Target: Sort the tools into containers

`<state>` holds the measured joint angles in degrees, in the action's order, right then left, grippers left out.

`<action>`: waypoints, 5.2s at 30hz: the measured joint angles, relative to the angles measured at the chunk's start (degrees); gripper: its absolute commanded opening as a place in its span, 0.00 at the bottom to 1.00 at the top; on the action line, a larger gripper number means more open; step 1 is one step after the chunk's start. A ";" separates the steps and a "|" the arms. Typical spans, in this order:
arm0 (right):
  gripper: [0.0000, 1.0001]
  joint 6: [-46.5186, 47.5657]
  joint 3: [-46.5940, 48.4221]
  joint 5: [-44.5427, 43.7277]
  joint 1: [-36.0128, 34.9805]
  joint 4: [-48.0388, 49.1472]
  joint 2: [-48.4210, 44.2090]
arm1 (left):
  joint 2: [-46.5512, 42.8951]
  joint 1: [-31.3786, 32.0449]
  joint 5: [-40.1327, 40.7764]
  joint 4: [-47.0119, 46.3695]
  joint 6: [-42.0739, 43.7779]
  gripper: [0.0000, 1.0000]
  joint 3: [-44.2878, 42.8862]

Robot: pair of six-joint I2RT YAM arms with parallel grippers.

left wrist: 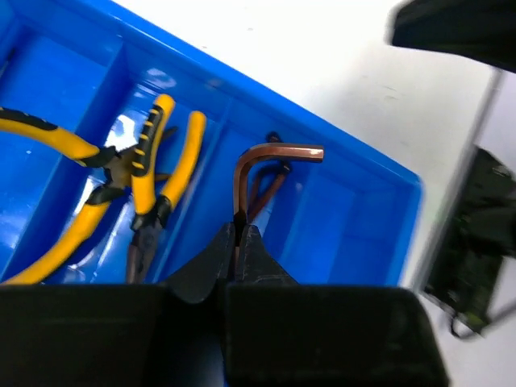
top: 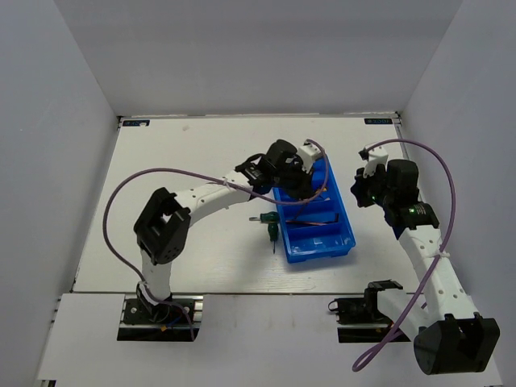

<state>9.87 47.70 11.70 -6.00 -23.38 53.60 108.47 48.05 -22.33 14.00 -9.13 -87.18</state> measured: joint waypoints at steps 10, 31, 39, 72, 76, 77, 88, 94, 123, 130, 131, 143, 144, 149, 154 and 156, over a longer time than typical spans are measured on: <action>0.00 0.02 -0.68 -0.44 0.04 0.15 0.00 | 5.92 2.95 13.55 -0.68 3.78 0.05 -3.13; 0.61 5.99 -0.66 11.37 0.31 -0.57 0.96 | -3.52 4.98 19.56 0.85 3.43 0.00 0.37; 0.64 18.27 6.43 25.33 -10.71 -7.91 14.49 | -35.21 -3.65 40.22 7.72 0.46 0.80 18.38; 0.71 27.85 65.81 -13.55 -44.85 -36.98 74.71 | -64.08 -13.18 66.36 14.86 -3.63 0.86 43.04; 0.71 27.15 65.81 -14.97 -45.03 -38.29 76.08 | -64.08 -13.18 65.68 14.67 -3.37 0.86 43.04; 0.72 26.86 65.81 -15.08 -45.03 -38.56 76.22 | -64.08 -13.18 65.51 14.64 -3.37 0.86 43.04; 0.68 25.44 62.71 -15.34 -45.03 -39.08 76.30 | -64.00 -13.18 64.74 14.67 -2.75 0.86 43.04; 0.61 24.70 59.43 -15.34 -45.03 -37.55 76.32 | -64.00 -13.18 64.72 14.67 -2.71 0.86 43.04; 0.00 18.01 66.58 1.25 -44.89 -37.40 71.45 | -82.66 -13.20 42.14 3.41 6.12 0.23 51.10; 0.00 16.20 60.89 -4.83 -44.63 -30.84 54.64 | -79.97 -13.22 32.17 -0.70 8.35 0.42 51.04; 0.00 16.74 59.01 -6.93 -44.35 -30.53 52.28 | -77.68 -13.22 29.64 -1.03 8.61 0.48 50.84; 0.00 31.71 19.52 -9.53 -31.12 -31.47 24.39 | -34.97 -10.75 4.83 3.39 9.18 0.64 38.93; 0.00 33.31 16.98 -8.61 -30.27 -31.47 23.19 | -33.68 -10.23 4.74 3.96 8.68 0.64 38.16; 0.00 41.72 8.83 -3.19 -27.30 -28.24 20.96 | -27.69 -7.06 5.81 4.85 5.11 0.67 33.48; 0.14 47.50 5.62 -0.09 -26.34 -23.93 21.99 | -24.74 -3.89 9.53 5.40 0.39 0.67 32.94; 0.23 48.83 5.42 0.37 -26.25 -22.14 23.43 | -23.82 -2.78 11.67 6.14 -1.68 0.68 32.48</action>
<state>58.70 53.12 12.08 -32.25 -45.52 77.03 84.64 45.28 -10.66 20.14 -10.81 -54.70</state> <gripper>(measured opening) 0.388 0.672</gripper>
